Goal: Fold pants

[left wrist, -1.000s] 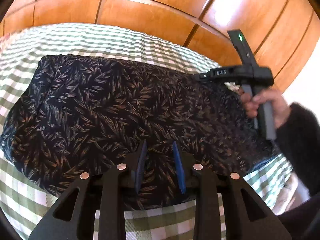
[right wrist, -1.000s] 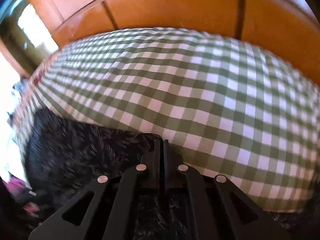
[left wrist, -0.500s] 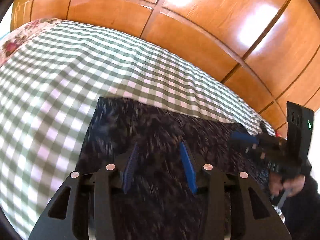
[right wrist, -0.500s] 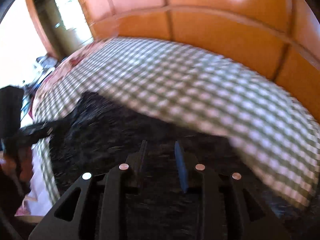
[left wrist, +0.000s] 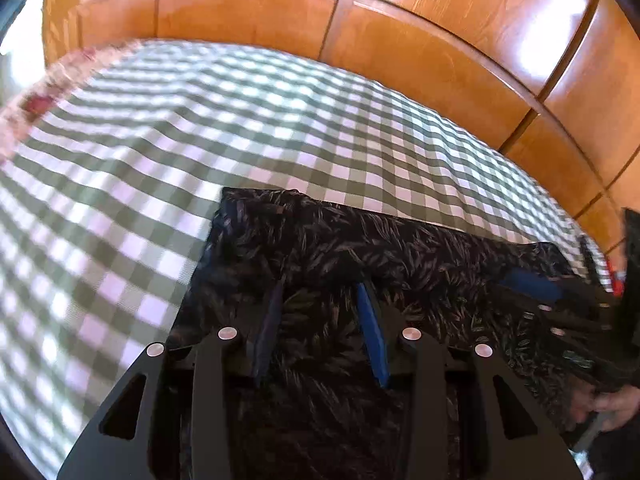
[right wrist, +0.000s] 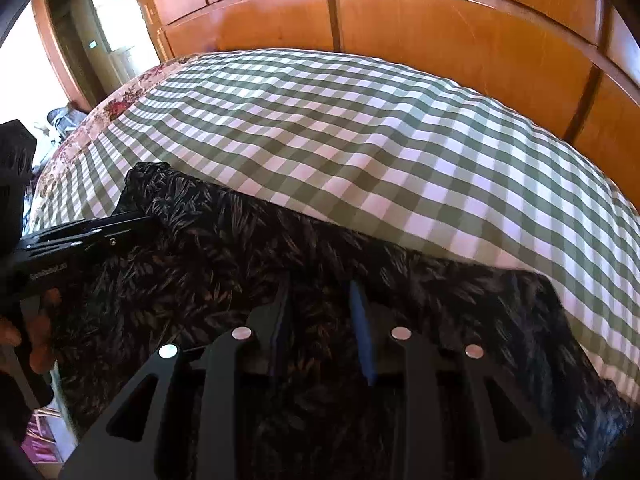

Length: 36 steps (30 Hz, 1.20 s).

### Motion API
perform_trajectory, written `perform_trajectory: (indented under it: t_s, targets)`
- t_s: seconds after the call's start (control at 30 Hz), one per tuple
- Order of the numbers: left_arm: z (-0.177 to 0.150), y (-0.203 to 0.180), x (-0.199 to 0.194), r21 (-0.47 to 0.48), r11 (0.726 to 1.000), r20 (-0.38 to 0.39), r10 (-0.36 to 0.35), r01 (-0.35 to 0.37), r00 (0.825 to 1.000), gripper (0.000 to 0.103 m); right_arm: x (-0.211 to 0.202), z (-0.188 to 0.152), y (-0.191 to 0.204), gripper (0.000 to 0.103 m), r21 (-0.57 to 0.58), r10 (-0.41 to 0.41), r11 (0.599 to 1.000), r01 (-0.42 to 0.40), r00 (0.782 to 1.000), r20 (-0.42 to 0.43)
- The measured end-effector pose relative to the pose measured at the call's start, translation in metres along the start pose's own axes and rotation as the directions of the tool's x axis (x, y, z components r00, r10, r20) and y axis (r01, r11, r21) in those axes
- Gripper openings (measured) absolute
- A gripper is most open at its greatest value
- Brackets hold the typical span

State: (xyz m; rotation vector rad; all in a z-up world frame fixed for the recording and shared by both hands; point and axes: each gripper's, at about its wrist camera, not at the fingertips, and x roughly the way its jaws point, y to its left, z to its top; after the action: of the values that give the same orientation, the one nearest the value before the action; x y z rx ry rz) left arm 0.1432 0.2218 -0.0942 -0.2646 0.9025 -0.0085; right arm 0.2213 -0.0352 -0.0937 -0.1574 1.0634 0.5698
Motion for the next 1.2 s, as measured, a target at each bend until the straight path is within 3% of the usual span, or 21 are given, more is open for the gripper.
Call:
perform_trajectory:
  t_s: [0.03, 0.07, 0.23, 0.33, 0.43, 0.5, 0.6, 0.63, 0.73, 0.8, 0.97, 1.03, 1.13, 1.2]
  targets:
    - [-0.001, -0.008, -0.005, 0.008, 1.0, 0.022, 0.019, -0.019, 1.0, 0.045, -0.01, -0.003, -0.003, 0.047, 0.015, -0.007, 1.0, 0.007, 1.0, 0.01]
    - [-0.006, -0.018, -0.013, 0.026, 1.0, 0.047, 0.016, -0.018, 0.999, 0.046, -0.015, -0.003, -0.006, 0.049, 0.021, -0.015, 1.0, 0.014, 1.0, 0.021]
    - [-0.038, -0.072, -0.037, 0.125, 0.989, 0.092, -0.087, 0.075, 0.992, 0.046, -0.066, -0.018, -0.062, 0.047, 0.138, -0.085, 0.988, 0.075, 0.994, 0.069]
    - [-0.057, -0.101, -0.038, 0.172, 0.975, 0.073, -0.154, 0.139, 0.985, 0.046, -0.113, -0.035, -0.128, 0.047, 0.294, -0.159, 0.948, 0.121, 0.981, 0.109]
    - [-0.074, -0.125, -0.04, 0.221, 0.962, 0.065, -0.176, 0.158, 0.982, 0.046, -0.158, -0.058, -0.184, 0.047, 0.439, -0.202, 0.891, 0.118, 0.968, 0.151]
    - [-0.084, -0.139, -0.04, 0.245, 0.95, 0.047, -0.21, 0.193, 0.977, 0.046, -0.188, -0.082, -0.226, 0.048, 0.542, -0.271, 0.828, 0.144, 0.949, 0.163]
    - [-0.097, -0.156, -0.04, 0.276, 0.934, 0.015, -0.242, 0.228, 0.97, 0.046, -0.212, -0.131, -0.292, 0.047, 0.733, -0.316, 0.671, 0.111, 0.937, 0.147]
    - [-0.099, -0.161, -0.039, 0.287, 0.931, 0.011, -0.241, 0.228, 0.97, 0.046, -0.218, -0.154, -0.316, 0.046, 0.799, -0.327, 0.594, 0.087, 0.934, 0.141]
    - [-0.107, -0.172, -0.036, 0.314, 0.922, -0.005, -0.238, 0.228, 0.971, 0.046, -0.218, -0.196, -0.359, 0.041, 0.892, -0.327, 0.451, 0.027, 0.935, 0.136]
    - [-0.108, -0.177, -0.035, 0.311, 0.922, -0.011, -0.24, 0.231, 0.971, 0.046, -0.213, -0.208, -0.378, 0.039, 0.911, -0.313, 0.411, 0.009, 0.941, 0.132]
    - [-0.111, -0.192, -0.04, 0.328, 0.912, -0.017, -0.256, 0.247, 0.967, 0.046, -0.191, -0.212, -0.408, 0.038, 0.938, -0.317, 0.346, 0.0, 0.941, 0.117]
    - [-0.113, -0.2, -0.042, 0.342, 0.901, -0.031, -0.274, 0.268, 0.961, 0.047, -0.181, -0.207, -0.422, 0.031, 0.944, -0.325, 0.33, 0.01, 0.94, 0.104]
    - [-0.118, -0.216, -0.043, 0.391, 0.864, -0.07, -0.316, 0.318, 0.946, 0.055, -0.173, -0.198, -0.431, 0.014, 0.936, -0.349, 0.345, 0.068, 0.935, 0.06]
    - [-0.121, -0.229, -0.043, 0.42, 0.835, -0.1, -0.345, 0.354, 0.933, 0.055, -0.175, -0.186, -0.431, 0.006, 0.914, -0.357, 0.389, 0.113, 0.933, 0.037]
